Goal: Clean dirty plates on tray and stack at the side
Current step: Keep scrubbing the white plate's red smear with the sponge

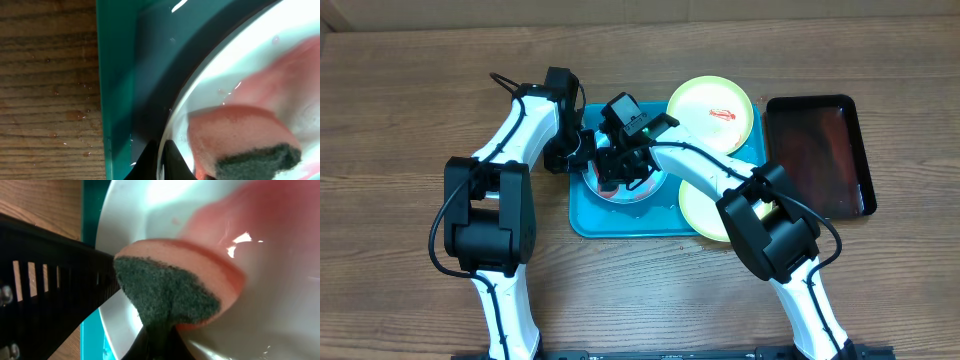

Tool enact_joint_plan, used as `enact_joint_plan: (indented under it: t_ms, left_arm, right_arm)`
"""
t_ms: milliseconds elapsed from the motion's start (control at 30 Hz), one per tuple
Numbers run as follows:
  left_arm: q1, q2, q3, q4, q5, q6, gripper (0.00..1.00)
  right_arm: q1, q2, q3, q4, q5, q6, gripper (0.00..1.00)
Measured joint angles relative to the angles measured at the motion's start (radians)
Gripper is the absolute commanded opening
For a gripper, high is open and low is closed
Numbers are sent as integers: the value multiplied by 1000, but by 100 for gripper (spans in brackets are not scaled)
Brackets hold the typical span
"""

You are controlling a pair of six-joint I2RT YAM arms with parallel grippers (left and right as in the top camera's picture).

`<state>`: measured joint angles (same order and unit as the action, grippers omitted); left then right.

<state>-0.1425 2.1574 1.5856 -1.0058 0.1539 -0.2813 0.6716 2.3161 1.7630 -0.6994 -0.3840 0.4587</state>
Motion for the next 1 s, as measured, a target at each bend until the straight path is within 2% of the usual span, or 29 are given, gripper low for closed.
enact_joint_plan:
  t_ms: [300,500,733,1000]
  left_arm:
    - [-2,0,0,2,3,0,4]
    - [-2,0,0,4,7,0,4]
    - [-2,0,0,8,10,0,4]
    - [-2,0,0,7,6,0,4]
  right_arm:
    - [-114,0,6,2,78,-3,4]
    - [-214,0,48,-140,129,-54,4]
    - [-188,0,70,-256,177,-98,4]
    - [-117,-8,44,-182,217,-73,4]
